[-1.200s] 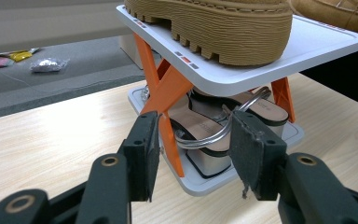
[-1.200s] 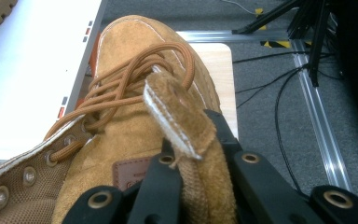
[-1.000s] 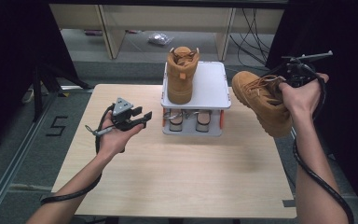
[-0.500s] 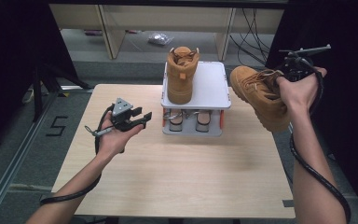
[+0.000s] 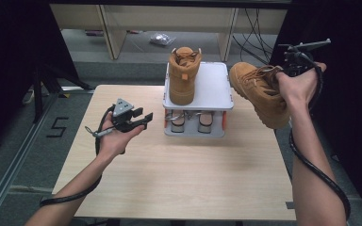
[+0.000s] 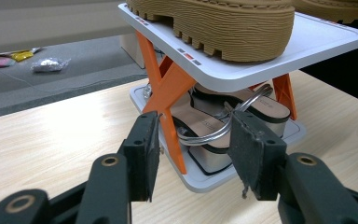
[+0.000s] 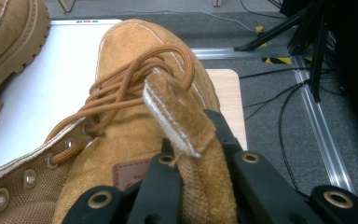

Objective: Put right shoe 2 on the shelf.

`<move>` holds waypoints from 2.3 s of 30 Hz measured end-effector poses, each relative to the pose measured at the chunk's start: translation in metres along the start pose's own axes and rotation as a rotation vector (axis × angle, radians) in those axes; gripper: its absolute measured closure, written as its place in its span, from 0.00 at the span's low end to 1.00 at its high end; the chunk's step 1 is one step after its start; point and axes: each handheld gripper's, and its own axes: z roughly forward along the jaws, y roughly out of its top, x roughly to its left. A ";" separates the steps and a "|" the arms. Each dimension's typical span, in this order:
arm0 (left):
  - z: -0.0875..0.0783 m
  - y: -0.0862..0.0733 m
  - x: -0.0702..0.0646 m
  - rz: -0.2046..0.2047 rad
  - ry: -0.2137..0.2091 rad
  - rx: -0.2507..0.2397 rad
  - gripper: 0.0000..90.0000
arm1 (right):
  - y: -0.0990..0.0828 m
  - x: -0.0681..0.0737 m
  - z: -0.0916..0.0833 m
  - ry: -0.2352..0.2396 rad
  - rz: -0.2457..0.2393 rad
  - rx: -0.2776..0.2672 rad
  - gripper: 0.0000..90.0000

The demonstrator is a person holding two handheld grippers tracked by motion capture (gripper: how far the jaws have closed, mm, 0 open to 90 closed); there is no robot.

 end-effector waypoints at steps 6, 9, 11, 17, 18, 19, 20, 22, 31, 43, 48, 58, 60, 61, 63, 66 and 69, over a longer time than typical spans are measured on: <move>0.000 -0.001 0.001 -0.003 0.002 0.001 0.58 | 0.005 0.005 -0.001 -0.004 -0.005 -0.001 0.95; 0.000 -0.002 0.001 -0.001 0.000 0.003 0.58 | 0.007 0.009 0.000 -0.006 -0.009 0.000 0.95; 0.001 -0.002 0.002 -0.002 0.002 0.003 0.58 | 0.009 0.010 0.000 -0.002 -0.020 -0.005 0.95; 0.001 -0.003 0.001 -0.008 0.002 0.005 0.58 | 0.012 0.015 -0.001 -0.013 -0.017 -0.001 0.95; 0.001 -0.004 0.001 -0.007 0.002 0.005 0.58 | 0.012 0.015 0.000 -0.003 -0.027 -0.014 0.95; 0.001 -0.004 0.001 -0.007 0.002 0.005 0.58 | 0.013 0.015 -0.001 -0.001 -0.025 -0.012 0.95; 0.001 -0.004 0.001 -0.007 0.003 0.005 0.58 | 0.013 0.015 -0.002 0.001 -0.014 -0.007 0.95; 0.001 -0.004 0.002 -0.006 0.003 0.005 0.58 | 0.015 0.014 -0.002 0.009 -0.031 -0.015 0.95; 0.000 -0.005 0.004 -0.006 0.008 0.005 0.58 | 0.019 0.022 -0.004 -0.003 -0.018 -0.023 0.95; -0.001 -0.007 0.005 -0.011 0.012 0.006 0.58 | 0.026 0.041 0.001 0.026 -0.036 -0.026 0.95; -0.001 -0.008 0.006 -0.010 0.012 0.011 0.58 | 0.028 0.053 0.007 0.031 -0.044 -0.020 0.95; -0.003 -0.011 0.009 -0.016 0.018 0.011 0.58 | 0.032 0.072 0.019 0.058 -0.035 -0.011 0.95; -0.003 -0.011 0.010 -0.013 0.016 0.015 0.58 | 0.033 0.074 0.020 0.060 -0.052 -0.013 0.95; -0.003 -0.012 0.010 -0.012 0.017 0.015 0.58 | 0.033 0.077 0.021 0.063 -0.028 -0.011 0.95; -0.003 -0.013 0.010 -0.016 0.016 0.018 0.58 | 0.035 0.079 0.024 0.067 -0.045 -0.008 0.95; -0.002 -0.014 0.010 -0.017 0.016 0.018 0.58 | 0.036 0.086 0.026 0.073 -0.032 -0.010 0.95; -0.002 -0.014 0.011 -0.018 0.013 0.015 0.58 | 0.036 0.090 0.028 0.076 -0.017 -0.006 0.95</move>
